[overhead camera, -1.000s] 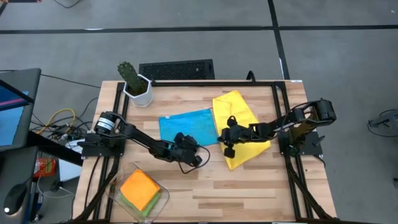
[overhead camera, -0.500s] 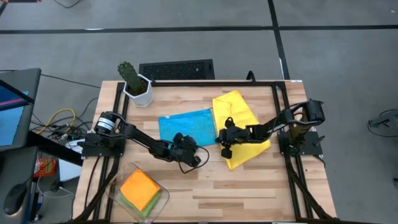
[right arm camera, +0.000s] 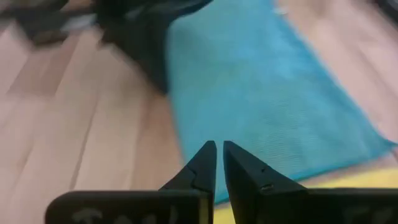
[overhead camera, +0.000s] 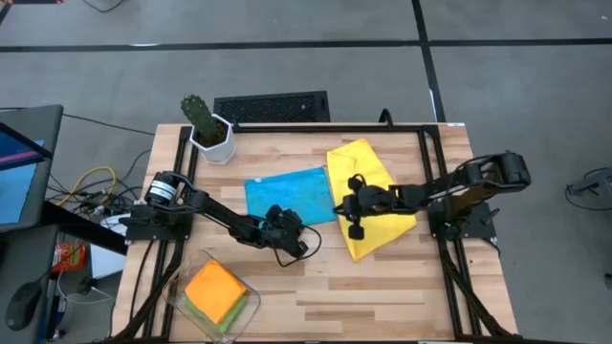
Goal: Fold microfiber towels
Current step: Fold the blue microfiber towel
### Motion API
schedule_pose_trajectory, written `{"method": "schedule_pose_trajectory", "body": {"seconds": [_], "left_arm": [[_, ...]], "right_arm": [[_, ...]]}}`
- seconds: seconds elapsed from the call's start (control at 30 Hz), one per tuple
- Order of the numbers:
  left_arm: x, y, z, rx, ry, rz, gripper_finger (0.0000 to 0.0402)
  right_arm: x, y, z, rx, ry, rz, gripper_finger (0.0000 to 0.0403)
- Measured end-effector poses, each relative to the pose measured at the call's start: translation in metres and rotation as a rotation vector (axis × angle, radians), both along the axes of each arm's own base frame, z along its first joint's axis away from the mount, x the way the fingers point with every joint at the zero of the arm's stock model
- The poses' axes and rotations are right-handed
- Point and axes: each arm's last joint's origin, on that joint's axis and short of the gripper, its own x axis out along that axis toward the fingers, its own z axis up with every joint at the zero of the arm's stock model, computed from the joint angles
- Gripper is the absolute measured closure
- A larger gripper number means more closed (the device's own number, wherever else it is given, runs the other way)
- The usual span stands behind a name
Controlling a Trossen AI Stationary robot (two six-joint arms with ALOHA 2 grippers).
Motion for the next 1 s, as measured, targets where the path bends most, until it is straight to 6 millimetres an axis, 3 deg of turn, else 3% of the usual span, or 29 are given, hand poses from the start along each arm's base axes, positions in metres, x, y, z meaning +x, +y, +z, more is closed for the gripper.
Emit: {"method": "schedule_pose_trajectory", "body": {"seconds": [0.17, 0.4, 0.57, 0.7, 0.83, 1.0], "left_arm": [[0.001, 0.0, 0.001, -0.003, -0.014, 0.001, 0.0402], [0.001, 0.0, 0.001, -0.008, -0.014, 0.0, 0.0402], [0.001, 0.0, 0.001, -0.026, -0.022, 0.014, 0.0402], [0.001, 0.0, 0.001, -0.029, -0.025, 0.015, 0.0402], [0.001, -0.001, 0.006, -0.062, -0.037, -0.008, 0.0402], [0.0, -0.002, 0.037, -0.07, -0.113, -0.044, 0.0402]], "right_arm": [[0.004, 0.004, -0.019, -0.006, 0.061, 0.116, 0.0308], [0.009, 0.0, -0.046, -0.005, 0.121, 0.097, 0.0221], [0.012, -0.004, -0.059, 0.029, 0.144, 0.063, 0.0198], [0.012, -0.005, -0.062, 0.067, 0.154, 0.025, 0.0223], [0.011, -0.004, -0.058, 0.083, 0.154, 0.004, 0.0282], [0.008, -0.004, -0.051, 0.091, 0.145, -0.005, 0.0355]]}}
